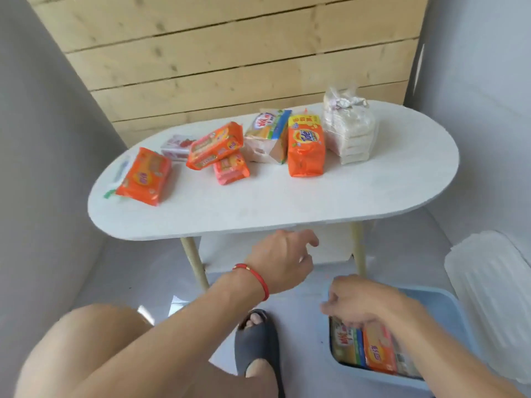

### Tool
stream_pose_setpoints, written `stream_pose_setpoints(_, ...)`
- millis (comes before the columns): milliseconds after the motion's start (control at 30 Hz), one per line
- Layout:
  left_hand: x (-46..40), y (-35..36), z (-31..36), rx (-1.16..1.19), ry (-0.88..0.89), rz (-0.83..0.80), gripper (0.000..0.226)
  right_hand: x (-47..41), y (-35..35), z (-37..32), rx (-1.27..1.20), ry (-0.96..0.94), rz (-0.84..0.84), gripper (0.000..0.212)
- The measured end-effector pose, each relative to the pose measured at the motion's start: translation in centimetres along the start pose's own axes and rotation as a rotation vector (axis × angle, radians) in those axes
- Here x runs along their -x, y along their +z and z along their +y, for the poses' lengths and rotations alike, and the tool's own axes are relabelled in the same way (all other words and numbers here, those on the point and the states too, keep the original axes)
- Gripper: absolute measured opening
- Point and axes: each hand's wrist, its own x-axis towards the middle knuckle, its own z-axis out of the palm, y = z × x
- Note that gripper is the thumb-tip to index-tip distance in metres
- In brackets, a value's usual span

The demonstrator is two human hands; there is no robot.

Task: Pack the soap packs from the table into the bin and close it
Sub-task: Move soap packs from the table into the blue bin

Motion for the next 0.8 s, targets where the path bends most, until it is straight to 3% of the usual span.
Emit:
stream_pose_setpoints(200, 3.9, -10.7, -5.7, 0.022, -0.132, 0.362, 0.007, 2.6, -6.8, -10.9, -0.243, -0.341, 0.666, 0.011)
stream_pose_setpoints(267, 3.9, -13.1, -8.8, -0.015, -0.217, 0.486, 0.013, 2.0, -9.2, -13.8, -0.182, -0.384, 0.841, 0.009)
stream_pose_setpoints(333, 3.3, -14.5, -12.4, -0.211, -0.377, 0.571, 0.027, 0.6, -11.5, -16.7, -0.102, -0.437, 0.967, 0.011)
stream_pose_setpoints(400, 2.4, -14.4, -14.9, -0.277, -0.619, 0.578, 0.043, -1.2, -13.7, -19.2, 0.037, -0.486, 1.035, 0.025)
stream_pose_setpoints(500, 0.9, -13.6, -15.2, -0.060, -0.855, 0.511, 0.074, -4.2, -16.6, -21.9, 0.285, -0.404, 0.953, 0.065)
stream_pose_setpoints(567, 0.1, -13.0, -15.4, -0.097, -0.883, 0.550, 0.065, -5.8, -17.3, -22.7, 0.367, -0.314, 0.873, 0.077)
stream_pose_setpoints(700, -0.3, -12.9, -15.9, 0.035, -0.820, 0.611, 0.059, -7.5, -16.5, -23.6, 0.428, -0.162, 1.020, 0.065)
stream_pose_setpoints(800, -0.5, -12.6, -15.5, 0.142, -0.751, 0.475, 0.075, -7.5, -16.4, -24.0, 0.420, -0.099, 1.038, 0.057)
